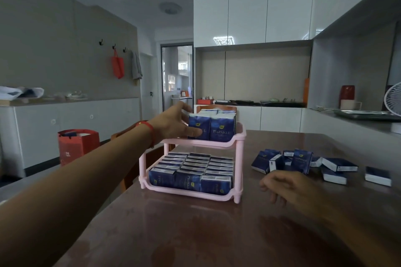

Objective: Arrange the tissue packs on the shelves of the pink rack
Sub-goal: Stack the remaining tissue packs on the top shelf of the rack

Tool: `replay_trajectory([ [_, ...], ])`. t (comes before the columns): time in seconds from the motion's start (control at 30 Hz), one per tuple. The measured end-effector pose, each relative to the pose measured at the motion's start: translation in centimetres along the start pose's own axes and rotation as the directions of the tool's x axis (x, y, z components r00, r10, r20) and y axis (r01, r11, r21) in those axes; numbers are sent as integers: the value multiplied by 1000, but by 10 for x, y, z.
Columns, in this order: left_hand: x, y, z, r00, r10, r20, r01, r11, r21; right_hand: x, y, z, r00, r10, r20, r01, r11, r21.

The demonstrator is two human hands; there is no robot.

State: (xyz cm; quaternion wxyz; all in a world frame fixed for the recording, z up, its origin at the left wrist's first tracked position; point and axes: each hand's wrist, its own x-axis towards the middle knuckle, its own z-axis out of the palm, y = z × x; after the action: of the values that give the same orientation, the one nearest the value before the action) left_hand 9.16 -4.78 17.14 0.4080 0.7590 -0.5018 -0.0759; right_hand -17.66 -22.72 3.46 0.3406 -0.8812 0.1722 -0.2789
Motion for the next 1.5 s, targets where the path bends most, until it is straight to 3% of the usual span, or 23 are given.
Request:
replay_trajectory([
  [0.2, -1, 0, -2, 999, 20, 34, -26, 984, 175, -3, -6, 1, 999, 25, 26, -24, 999, -44],
  [0.57, -3, -1, 5, 999, -23, 45, 16, 987, 159, -4, -5, -1, 996, 77, 43, -74, 995, -67],
  [0.67, -14, -1, 8, 999, 4, -35, 1, 991, 136, -2, 0, -2, 997, 78, 17, -76, 994, -83],
  [0.73, -27, 0, 16, 984, 64, -166, -40, 989, 139, -1, 1, -1, 997, 76, -11, -77, 991, -109],
  [0.8, -44, -1, 30, 910, 198, -363, -138, 973, 186, 2, 7, -2, 997, 70, -39, -76, 981, -178],
  [0.87, -66, -4, 50, 743, 422, -520, -296, 904, 310, 9, 22, -4, 990, 89, -113, -116, 957, -267],
  [0.9, -77, -5, 63, 676, 514, -527, -372, 856, 358, 13, 32, -6, 977, 110, -183, -162, 941, -299],
  [0.93, -88, -5, 79, 653, 581, -486, -439, 813, 383, 16, 42, -8, 956, 137, -260, -218, 925, -312],
  [1.03, -112, -2, 134, 720, 677, -153, -591, 714, 377, 20, 63, -14, 886, 210, -413, -365, 865, -343],
  [1.13, -108, 3, 180, 745, 661, 89, -646, 682, 343, 24, 77, -15, 878, 278, -389, -427, 821, -378],
  [1.27, -84, 6, 210, 808, 578, 113, -588, 780, 214, 30, 88, -13, 906, 345, -246, -423, 704, -571],
  [1.5, -75, -11, 208, 887, 454, 82, -457, 889, 21, 25, 77, -15, 915, 199, -351, -366, 776, -514],
])
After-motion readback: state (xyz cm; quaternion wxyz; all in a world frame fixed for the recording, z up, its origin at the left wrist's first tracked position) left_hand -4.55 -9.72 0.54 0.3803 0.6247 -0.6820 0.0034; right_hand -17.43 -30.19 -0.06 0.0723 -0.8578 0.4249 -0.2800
